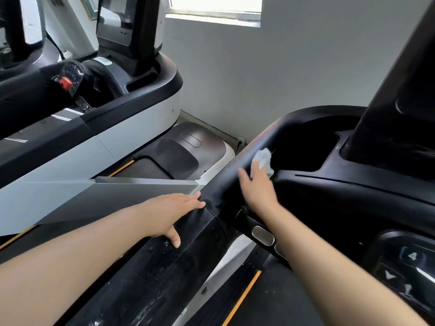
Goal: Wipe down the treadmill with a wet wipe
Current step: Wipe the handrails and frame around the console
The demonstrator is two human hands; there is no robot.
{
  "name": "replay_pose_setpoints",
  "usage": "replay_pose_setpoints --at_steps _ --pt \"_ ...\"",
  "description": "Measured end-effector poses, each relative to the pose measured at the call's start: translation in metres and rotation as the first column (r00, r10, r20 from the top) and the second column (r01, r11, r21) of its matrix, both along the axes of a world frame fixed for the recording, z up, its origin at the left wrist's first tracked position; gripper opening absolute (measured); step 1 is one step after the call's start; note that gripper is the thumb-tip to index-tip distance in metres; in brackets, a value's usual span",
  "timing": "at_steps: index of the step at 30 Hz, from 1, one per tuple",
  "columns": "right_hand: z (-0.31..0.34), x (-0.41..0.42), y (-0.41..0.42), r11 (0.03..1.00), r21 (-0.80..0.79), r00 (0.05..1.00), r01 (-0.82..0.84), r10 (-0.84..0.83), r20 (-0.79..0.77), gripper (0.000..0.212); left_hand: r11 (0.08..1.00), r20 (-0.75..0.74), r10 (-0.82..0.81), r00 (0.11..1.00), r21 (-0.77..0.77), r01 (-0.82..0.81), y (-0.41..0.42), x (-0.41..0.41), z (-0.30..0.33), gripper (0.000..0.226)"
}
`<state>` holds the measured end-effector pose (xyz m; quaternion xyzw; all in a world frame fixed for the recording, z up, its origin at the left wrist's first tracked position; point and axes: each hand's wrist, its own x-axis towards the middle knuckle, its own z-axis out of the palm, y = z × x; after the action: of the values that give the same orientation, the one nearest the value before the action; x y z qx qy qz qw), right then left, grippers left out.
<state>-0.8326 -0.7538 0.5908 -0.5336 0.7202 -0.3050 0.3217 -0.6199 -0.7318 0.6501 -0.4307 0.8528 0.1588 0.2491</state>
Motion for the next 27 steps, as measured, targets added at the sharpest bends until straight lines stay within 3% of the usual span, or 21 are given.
replay_pose_setpoints --at_steps 4,9,14,23,27 --pt "-0.010 0.039 0.064 0.988 -0.055 0.986 -0.145 0.148 0.070 0.071 1.000 -0.004 0.001 1.000 0.005 -0.001 0.000 0.000 0.001 0.103" --pt "-0.011 -0.005 -0.017 0.999 -0.030 0.999 0.011 -0.013 -0.043 0.068 1.000 0.039 0.013 0.999 -0.012 -0.013 0.000 -0.003 0.001 0.105" --pt "-0.003 -0.028 -0.046 0.998 0.002 0.997 0.069 -0.069 -0.033 0.064 0.999 0.062 0.038 0.997 -0.009 -0.038 0.004 -0.007 0.005 0.104" --pt "-0.007 0.091 0.110 0.988 -0.020 0.978 -0.155 0.157 0.141 0.073 0.998 0.062 -0.006 0.998 -0.054 0.010 0.000 -0.004 -0.001 0.109" --pt "-0.019 0.119 0.138 0.995 0.007 0.972 -0.104 0.101 0.212 0.075 0.996 0.053 -0.057 0.997 -0.061 0.060 -0.001 -0.004 0.000 0.109"
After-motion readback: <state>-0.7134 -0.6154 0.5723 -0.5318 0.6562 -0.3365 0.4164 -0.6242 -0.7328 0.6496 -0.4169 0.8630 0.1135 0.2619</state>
